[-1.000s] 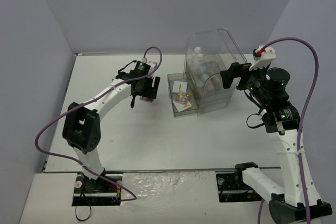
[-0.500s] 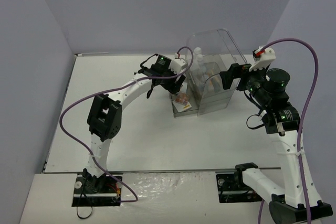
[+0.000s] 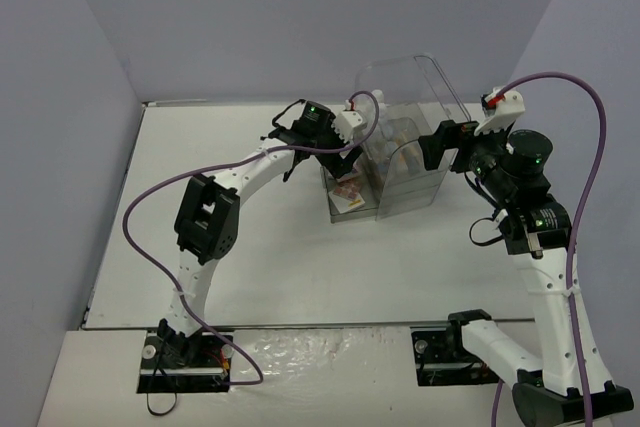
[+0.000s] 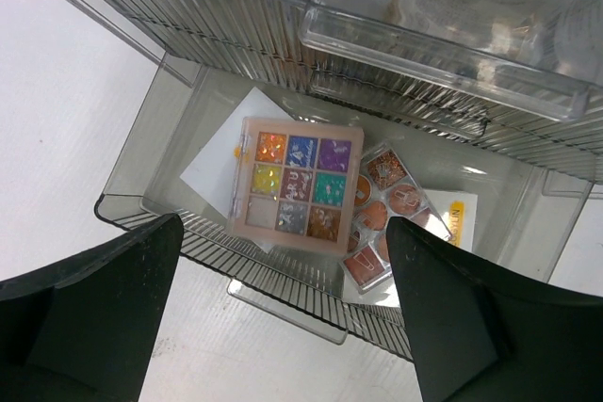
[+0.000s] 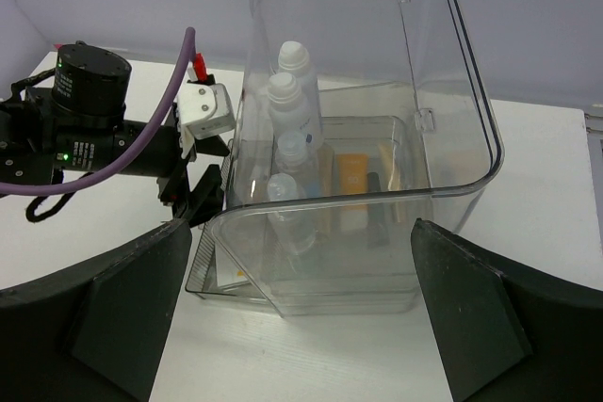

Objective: Organize the makeup

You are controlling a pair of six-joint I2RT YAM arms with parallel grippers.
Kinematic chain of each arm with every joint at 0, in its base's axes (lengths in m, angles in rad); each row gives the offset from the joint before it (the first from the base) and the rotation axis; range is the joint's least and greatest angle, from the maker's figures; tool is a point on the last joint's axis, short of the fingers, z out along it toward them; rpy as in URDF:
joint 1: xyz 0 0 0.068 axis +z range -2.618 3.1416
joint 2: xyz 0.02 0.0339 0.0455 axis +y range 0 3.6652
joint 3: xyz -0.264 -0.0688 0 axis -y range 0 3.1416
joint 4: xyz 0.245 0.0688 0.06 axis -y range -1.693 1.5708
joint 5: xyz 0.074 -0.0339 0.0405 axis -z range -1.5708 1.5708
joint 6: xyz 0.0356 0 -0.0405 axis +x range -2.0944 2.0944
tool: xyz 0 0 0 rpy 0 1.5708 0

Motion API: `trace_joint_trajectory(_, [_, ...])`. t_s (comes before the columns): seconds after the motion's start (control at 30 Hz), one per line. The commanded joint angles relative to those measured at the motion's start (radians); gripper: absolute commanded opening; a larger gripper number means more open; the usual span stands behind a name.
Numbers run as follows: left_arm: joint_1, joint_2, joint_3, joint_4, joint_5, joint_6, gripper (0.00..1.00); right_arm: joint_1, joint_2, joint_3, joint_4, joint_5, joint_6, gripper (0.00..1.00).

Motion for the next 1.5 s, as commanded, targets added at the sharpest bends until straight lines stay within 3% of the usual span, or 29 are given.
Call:
trace_joint_trajectory(0.0, [-0.005,-0.040,0.048,0.041,0.006,0.028,0.92,0.006,0.002,0.031,0.057,0.002,-0.009,1.00])
trace_joint_trajectory(0.23, [0.031,-0.144,-0.029,0.077,-0.034,-0.145,0.94,0.004,0.069,0.112,0.047,-0.003,0.032,1.00])
trace_joint_trajectory(0.37, [0.094,-0.291,-0.229,0.189,0.006,-0.344,0.94,-0.013,0.190,0.252,0.015,-0.026,0.070,1.00])
trace_joint_trajectory(0.6, [0.160,-0.414,-0.456,0.203,0.048,-0.400,0.94,-0.136,0.407,0.433,-0.014,-0.150,0.141,0.98])
trace_joint_trajectory(0.87, [0.180,-0.362,-0.543,0.190,0.044,-0.369,0.87,-0.199,0.593,0.537,-0.013,-0.250,0.179,0.84])
trace_joint_trajectory(1.13, [0.196,-0.282,-0.528,0.221,0.080,-0.342,0.75,-0.201,0.659,0.524,-0.012,-0.276,0.154,0.74])
trace_joint_trajectory(1.47, [0.160,-0.134,-0.431,0.244,0.059,-0.378,0.71,-0.201,0.667,0.504,-0.012,-0.288,0.125,0.73])
